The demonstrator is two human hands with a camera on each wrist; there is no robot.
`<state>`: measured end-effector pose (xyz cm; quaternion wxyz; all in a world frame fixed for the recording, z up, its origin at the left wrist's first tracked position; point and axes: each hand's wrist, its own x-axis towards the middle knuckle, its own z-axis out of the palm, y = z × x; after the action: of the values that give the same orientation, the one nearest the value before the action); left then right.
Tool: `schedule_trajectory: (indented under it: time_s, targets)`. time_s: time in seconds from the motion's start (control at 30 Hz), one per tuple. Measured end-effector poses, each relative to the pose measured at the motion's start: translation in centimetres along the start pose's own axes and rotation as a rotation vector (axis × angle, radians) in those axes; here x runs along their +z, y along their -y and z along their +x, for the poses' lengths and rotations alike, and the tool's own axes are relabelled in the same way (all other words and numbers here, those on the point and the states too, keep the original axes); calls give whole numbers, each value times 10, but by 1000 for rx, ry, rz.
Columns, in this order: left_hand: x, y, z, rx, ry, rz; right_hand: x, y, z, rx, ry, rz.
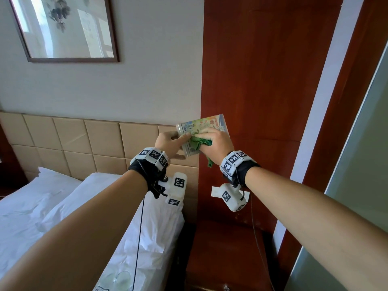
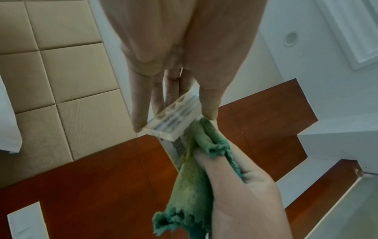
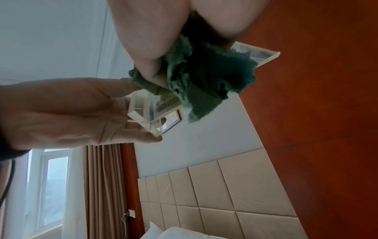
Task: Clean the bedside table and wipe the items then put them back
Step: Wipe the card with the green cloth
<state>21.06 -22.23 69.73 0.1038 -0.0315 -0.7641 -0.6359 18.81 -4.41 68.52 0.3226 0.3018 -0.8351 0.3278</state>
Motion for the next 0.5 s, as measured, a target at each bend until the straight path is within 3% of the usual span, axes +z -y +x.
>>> schedule_trajectory:
  time_s: [0.1,0.3,0.37,0.5]
  targets:
    - [0,-1,-1,-5,19,0,-5,-7,2,75,-90,-66]
    - [9,1,-5,-4,47,44,-15,-22,18,429,-318,-106]
    - [12,2,-5,-7,46,35,-13,-22,21,415,-302,-68]
    - [16,4,-4,19,32,71,-3,-16,19,244,-142,1]
